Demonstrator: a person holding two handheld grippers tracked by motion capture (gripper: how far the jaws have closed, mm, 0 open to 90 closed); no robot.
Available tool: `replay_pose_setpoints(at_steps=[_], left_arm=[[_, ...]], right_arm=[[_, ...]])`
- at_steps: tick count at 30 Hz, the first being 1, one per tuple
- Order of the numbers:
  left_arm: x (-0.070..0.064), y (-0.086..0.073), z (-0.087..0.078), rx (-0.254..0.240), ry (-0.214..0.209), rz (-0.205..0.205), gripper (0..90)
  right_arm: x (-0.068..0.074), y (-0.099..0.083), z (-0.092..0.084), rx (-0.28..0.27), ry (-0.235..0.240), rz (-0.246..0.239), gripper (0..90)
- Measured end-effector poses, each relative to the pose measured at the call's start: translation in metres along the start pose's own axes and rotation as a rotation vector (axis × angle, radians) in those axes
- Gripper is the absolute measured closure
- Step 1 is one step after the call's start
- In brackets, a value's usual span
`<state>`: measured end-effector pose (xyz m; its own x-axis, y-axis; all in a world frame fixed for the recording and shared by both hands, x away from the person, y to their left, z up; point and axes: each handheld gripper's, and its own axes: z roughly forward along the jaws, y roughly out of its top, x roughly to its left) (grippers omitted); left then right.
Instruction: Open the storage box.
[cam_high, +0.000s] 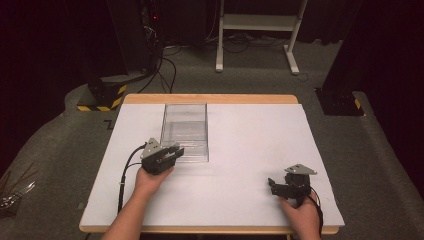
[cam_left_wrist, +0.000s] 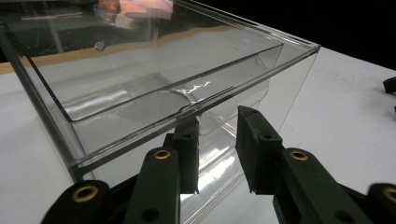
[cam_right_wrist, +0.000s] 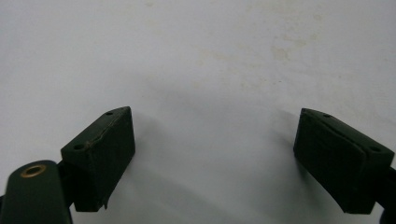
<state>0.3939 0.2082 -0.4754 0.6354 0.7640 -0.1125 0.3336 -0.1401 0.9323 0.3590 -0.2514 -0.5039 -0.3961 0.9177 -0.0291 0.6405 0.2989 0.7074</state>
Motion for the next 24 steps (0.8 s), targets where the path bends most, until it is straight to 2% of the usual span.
replay_pose_setpoints(at_steps=[11,16,21,24], left_arm=[[0.0081,-0.0047,-0.0032,-0.027,-0.056,-0.008,75.7],[0.0088,-0.0055,-0.0042,-0.031,-0.06,-0.011,76.7],[0.0087,-0.0062,-0.0064,-0.036,-0.069,0.003,77.9],[0.0088,-0.0074,-0.0078,-0.041,-0.076,-0.005,78.5]], right_arm=[[0.0002,-0.0001,-0.0001,0.001,0.001,0.002,12.7],[0.0002,-0.0001,-0.0001,0.001,0.001,0.002,12.8],[0.0002,-0.0001,-0.0001,0.001,0.001,0.002,12.8],[0.0002,-0.0001,-0.0001,0.001,0.001,0.002,12.8]])
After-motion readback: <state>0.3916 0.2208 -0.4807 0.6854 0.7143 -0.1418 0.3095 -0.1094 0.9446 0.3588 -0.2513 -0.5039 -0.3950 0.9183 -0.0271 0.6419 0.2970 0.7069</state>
